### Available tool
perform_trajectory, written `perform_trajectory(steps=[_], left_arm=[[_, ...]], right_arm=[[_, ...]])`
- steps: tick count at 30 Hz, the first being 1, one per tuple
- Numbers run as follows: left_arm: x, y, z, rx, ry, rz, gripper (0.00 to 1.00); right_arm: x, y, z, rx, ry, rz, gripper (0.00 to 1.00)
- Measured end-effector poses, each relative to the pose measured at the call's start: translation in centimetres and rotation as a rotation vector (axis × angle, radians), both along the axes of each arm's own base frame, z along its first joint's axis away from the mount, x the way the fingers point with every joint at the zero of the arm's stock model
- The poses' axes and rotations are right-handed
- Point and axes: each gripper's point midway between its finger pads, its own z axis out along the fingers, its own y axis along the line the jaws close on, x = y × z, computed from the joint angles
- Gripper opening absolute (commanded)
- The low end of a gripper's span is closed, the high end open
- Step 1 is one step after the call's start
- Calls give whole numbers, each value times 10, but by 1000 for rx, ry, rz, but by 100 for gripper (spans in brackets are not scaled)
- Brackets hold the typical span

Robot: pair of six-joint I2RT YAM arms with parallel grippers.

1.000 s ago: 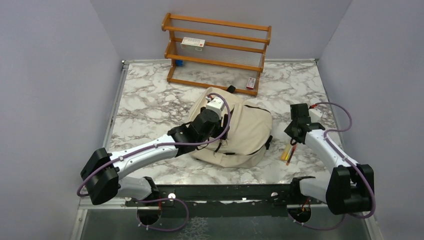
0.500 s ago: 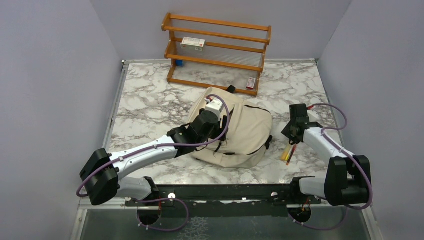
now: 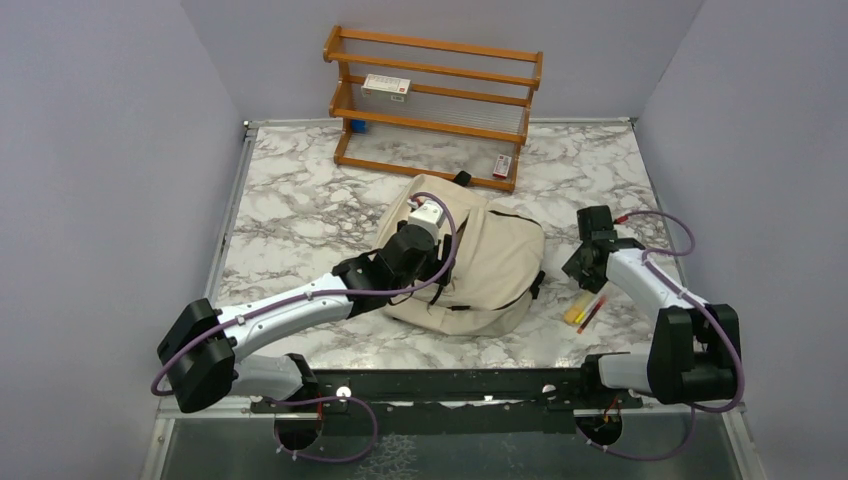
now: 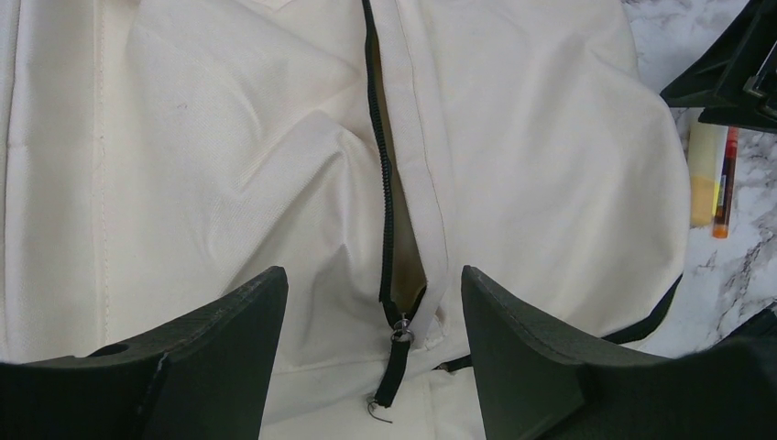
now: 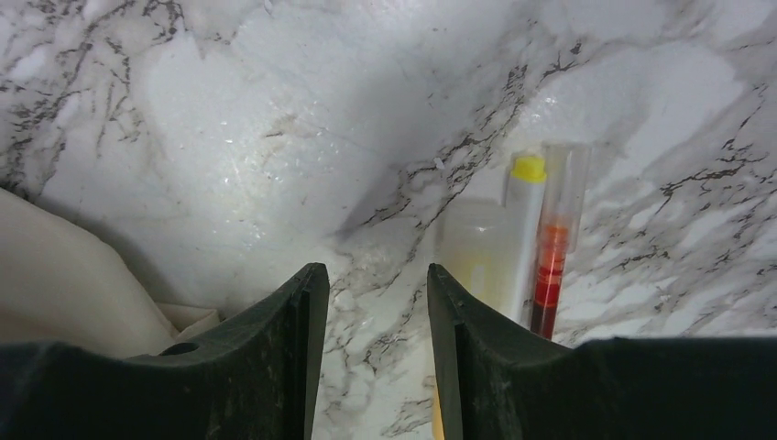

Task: Pack the student bag
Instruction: Pick up the stationery from the center of the board.

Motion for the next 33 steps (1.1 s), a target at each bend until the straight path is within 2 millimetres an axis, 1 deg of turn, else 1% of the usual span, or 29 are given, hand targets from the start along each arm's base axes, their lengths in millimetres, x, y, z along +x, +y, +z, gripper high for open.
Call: perform_trajectory(steps=[6,9,14,18,21,29,33], left_arm=[[-1,-1,1,-5,0,-7,71],[-1,-2,2,-9,-2,-12,71],[-2,-5,2,-17,-2,-24,71],[-3,-7,4,-26,-1,-37,71],[-4,-8,4,-25,-2,-45,71],[-5,-7,2,-10,-5,-60,71],[-5,-7,2,-6,-4,-60,71]], right_arm=[[8,-2,27,-3,-62,-20,51],[3,-1,32,10,-64,-48,52],[-16,0,27,28,-2,-111,52],[-25,0,25,37,30,-148,52],[-27,1,22,40,43,-162,51],[-31,4,5,53,113,-162,51],[-36,5,0,56,132,-163,51]])
